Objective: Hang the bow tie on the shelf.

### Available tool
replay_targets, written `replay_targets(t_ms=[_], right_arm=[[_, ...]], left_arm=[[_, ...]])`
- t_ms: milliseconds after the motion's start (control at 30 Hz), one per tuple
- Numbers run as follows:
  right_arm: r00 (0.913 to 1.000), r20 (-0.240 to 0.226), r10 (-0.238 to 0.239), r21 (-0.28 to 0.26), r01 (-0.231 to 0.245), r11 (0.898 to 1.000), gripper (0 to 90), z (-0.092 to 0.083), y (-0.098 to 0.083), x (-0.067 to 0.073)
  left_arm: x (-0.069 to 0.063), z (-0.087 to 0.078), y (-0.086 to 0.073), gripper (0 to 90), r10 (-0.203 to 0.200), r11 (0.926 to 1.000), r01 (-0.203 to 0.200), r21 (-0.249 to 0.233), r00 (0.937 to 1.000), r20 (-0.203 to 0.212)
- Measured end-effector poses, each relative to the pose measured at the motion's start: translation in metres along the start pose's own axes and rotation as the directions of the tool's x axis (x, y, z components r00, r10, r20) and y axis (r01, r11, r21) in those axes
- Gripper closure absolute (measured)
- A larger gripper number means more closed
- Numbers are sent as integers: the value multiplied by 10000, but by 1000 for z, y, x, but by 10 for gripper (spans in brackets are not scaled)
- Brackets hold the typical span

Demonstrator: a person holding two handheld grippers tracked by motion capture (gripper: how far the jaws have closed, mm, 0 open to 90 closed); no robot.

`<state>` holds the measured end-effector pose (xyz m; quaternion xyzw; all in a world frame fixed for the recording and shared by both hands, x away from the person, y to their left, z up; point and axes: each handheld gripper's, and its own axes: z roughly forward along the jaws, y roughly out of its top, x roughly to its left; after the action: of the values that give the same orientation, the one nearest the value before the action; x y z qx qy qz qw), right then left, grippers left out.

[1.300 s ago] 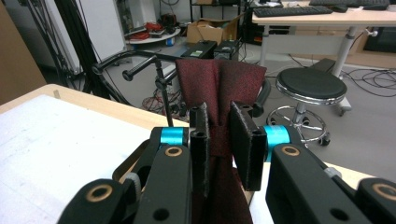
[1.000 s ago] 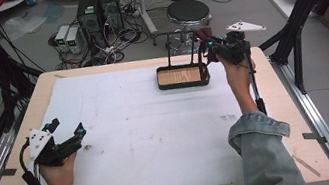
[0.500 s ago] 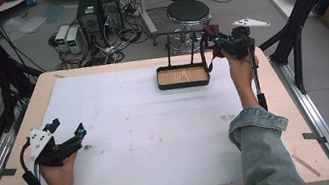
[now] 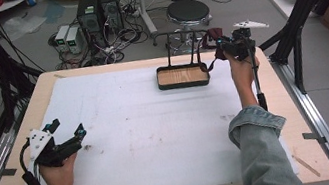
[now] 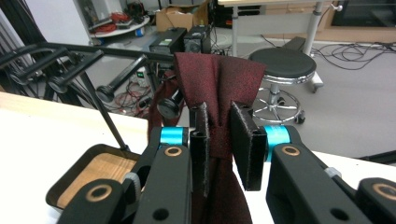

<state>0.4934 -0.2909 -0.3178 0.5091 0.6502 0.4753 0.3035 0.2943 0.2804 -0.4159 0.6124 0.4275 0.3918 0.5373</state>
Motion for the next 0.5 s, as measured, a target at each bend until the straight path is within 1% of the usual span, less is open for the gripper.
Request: replay_targets(t_ms=[267, 333, 367, 500], right_arm=[[10000, 5, 98, 207, -98, 9997, 774, 2, -2, -2], [10000, 11, 62, 194, -63, 9998, 773, 2, -3, -2], [9999, -12, 133, 207, -133, 9997, 771, 2, -3, -2], [10000, -6, 25, 220, -25, 9998, 761, 2, -4, -3]], left_arm=[[0, 0, 0, 160, -5, 10000, 5, 12, 10000, 18], [0, 0, 0, 160, -3, 10000, 3, 28, 10000, 37], [0, 0, 0, 160, 13, 10000, -14, 20, 10000, 33], [0, 0, 0, 160, 2, 10000, -2, 18, 10000, 36]])
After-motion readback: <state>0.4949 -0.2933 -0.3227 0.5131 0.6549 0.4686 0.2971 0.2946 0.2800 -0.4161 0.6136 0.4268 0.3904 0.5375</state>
